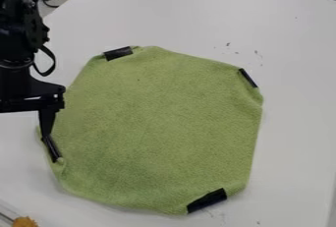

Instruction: Fold the cloth from top left to bottom right

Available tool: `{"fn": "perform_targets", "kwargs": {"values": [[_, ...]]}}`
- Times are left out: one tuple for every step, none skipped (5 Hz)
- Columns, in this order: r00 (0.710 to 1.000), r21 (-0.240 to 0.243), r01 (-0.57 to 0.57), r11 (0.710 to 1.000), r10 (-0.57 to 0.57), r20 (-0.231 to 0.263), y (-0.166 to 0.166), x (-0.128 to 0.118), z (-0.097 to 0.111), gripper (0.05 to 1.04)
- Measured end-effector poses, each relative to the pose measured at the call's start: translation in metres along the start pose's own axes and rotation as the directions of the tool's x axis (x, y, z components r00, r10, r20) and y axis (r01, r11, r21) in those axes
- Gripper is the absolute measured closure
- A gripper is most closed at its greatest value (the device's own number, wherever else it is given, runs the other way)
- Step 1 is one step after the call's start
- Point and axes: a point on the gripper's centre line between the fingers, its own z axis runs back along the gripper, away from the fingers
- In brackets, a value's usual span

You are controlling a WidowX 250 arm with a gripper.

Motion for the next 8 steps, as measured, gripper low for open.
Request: {"fn": "perform_targets", "kwargs": {"values": [[1.0, 0.008, 0.011, 1.0, -0.011, -0.022, -0.001, -0.002, -0.005, 0.083], [0.998, 0.003, 0.057, 0.998, -0.057, 0.026, -0.008, 0.018, 0.005, 0.083], [0.991, 0.006, 0.114, 0.993, -0.114, 0.068, -0.015, 0.039, 0.012, 0.083], [0.975, -0.012, 0.177, 0.984, -0.174, 0.139, -0.025, 0.067, 0.023, 0.083], [0.931, -0.105, 0.306, 0.946, -0.274, 0.24, -0.05, 0.098, 0.025, 0.083], [0.862, -0.171, 0.439, 0.882, -0.359, 0.359, -0.067, 0.12, 0.021, 0.083], [0.809, -0.171, 0.524, 0.834, -0.425, 0.406, -0.081, 0.129, 0.017, 0.083], [0.768, -0.149, 0.598, 0.788, -0.509, 0.388, -0.101, 0.141, 0.013, 0.083]]}}
